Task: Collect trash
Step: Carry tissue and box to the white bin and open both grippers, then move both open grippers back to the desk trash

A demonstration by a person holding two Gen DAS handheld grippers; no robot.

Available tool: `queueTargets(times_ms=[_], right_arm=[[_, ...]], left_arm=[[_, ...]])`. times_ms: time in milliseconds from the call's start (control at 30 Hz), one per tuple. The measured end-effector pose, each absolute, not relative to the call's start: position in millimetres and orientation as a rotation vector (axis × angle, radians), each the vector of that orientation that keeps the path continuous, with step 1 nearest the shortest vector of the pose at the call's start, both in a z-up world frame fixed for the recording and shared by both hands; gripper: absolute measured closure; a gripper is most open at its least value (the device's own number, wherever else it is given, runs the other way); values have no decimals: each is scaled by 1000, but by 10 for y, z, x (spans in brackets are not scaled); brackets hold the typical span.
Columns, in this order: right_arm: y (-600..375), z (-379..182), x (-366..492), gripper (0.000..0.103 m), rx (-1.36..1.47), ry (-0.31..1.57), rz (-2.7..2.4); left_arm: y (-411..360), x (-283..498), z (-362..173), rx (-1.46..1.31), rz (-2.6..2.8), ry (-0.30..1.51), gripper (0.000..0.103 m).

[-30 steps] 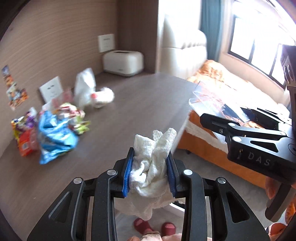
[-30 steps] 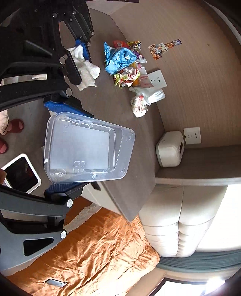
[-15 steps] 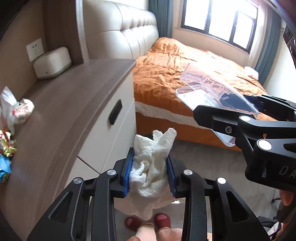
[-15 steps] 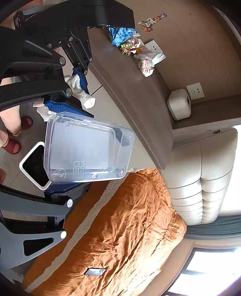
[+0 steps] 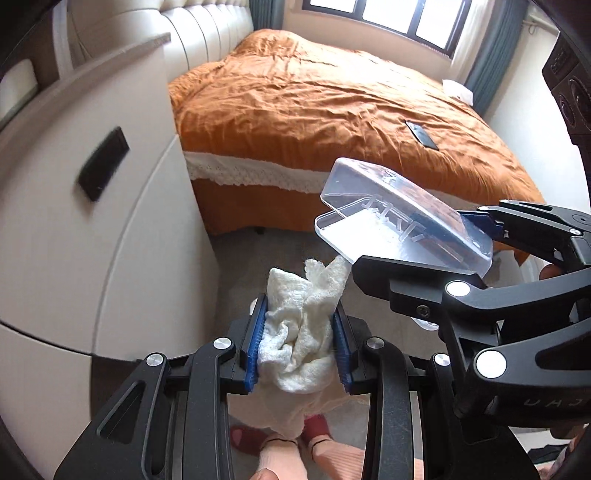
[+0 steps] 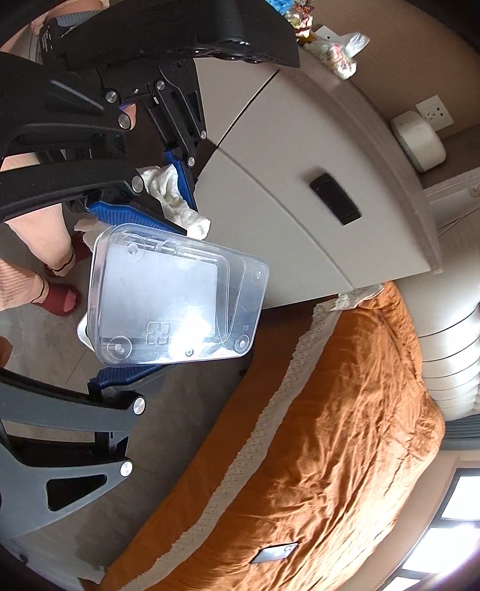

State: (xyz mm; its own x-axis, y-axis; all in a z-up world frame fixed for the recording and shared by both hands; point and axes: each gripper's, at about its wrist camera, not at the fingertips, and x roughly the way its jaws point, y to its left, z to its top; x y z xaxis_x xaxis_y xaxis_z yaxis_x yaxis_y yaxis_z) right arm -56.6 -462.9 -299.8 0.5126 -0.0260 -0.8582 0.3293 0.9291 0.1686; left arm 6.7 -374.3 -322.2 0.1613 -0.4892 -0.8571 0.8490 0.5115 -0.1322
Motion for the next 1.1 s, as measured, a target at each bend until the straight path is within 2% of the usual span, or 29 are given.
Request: queueTargets(times_ms=[200,233,267,300,333,367,500,667,900,1100], right_arm=[[-4766,-3853,-492,43,351,1083,-204],[-4777,-4013,-480,42,348,1091,-203],[-4791,-4164,-464,42,346,1102,-197],[-4815,-4294,-453,35,359,1109,-193],[-4852,-4462,-440,12,372,1124,-195],[-4888,-4596,-433,3,378,1136,-201],[-4943,-4948,-437,4,385,1215,-208],[-4880,-4847,-508,4,361,1216,-210],[-4809,-4317,-519,4,369,1157,-221],[-4776,-3618,-518,4,372,1064,-225]], left_arm=[[-3966,117,-4054,460,-1050,1052,69],[-4005,126,-4241,472,-1060,1062,60],[-4051,126,-4380,487,-1062,1068,28],[-4076,132,-4527,514,-1049,1071,7],[-4081,121,-4664,521,-1052,1071,4],[-4099,122,-4823,538,-1052,1090,5],[-4106,91,-5137,585,-1025,1115,5],[-4095,87,-5144,602,-1007,1138,5],[-4000,34,-4628,554,-982,1110,5],[-3874,65,-3906,503,-957,1026,5]])
